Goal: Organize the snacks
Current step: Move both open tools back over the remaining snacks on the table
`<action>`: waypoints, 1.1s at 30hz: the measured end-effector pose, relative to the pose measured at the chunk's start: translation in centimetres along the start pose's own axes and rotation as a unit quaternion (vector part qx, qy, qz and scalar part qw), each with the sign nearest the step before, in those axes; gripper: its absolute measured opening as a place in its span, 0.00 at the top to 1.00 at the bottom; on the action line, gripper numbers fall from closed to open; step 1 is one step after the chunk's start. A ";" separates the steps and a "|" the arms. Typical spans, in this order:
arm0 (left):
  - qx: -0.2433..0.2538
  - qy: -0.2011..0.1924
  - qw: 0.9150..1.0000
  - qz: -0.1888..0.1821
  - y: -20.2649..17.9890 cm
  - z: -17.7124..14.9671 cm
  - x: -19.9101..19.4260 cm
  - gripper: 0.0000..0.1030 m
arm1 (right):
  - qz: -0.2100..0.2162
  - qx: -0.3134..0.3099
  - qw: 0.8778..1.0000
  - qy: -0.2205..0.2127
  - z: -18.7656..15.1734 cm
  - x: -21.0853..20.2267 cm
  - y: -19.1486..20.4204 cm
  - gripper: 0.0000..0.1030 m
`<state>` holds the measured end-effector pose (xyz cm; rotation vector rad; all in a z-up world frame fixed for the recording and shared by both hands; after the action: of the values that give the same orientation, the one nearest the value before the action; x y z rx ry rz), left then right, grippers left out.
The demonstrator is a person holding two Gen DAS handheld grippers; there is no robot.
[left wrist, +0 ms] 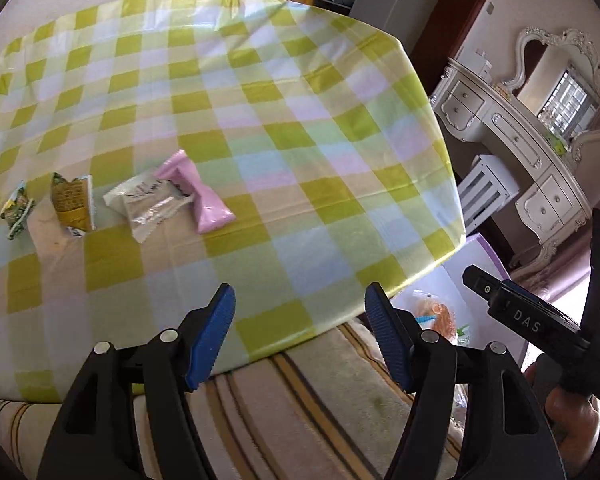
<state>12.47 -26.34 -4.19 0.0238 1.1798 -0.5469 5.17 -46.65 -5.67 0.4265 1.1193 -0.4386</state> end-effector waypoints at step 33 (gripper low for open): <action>-0.269 -0.092 0.955 0.088 28.3 2.3 -5.0 0.37 | 0.067 -0.203 0.977 -0.022 3.1 4.6 22.4 0.24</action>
<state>24.91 -0.45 -6.26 -0.3786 1.0984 -0.0546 21.25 -30.08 -6.36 0.1315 1.0971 -0.0935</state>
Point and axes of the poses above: each gripper's, at about its wrist camera, not at the fingertips, and x roughly the way its jaws point, y to its left, z to its top, the point moved 9 cm from there along x, roughly the way its jaws point, and after that the axes turned 12 degrees about y, right-handed, at the moved point
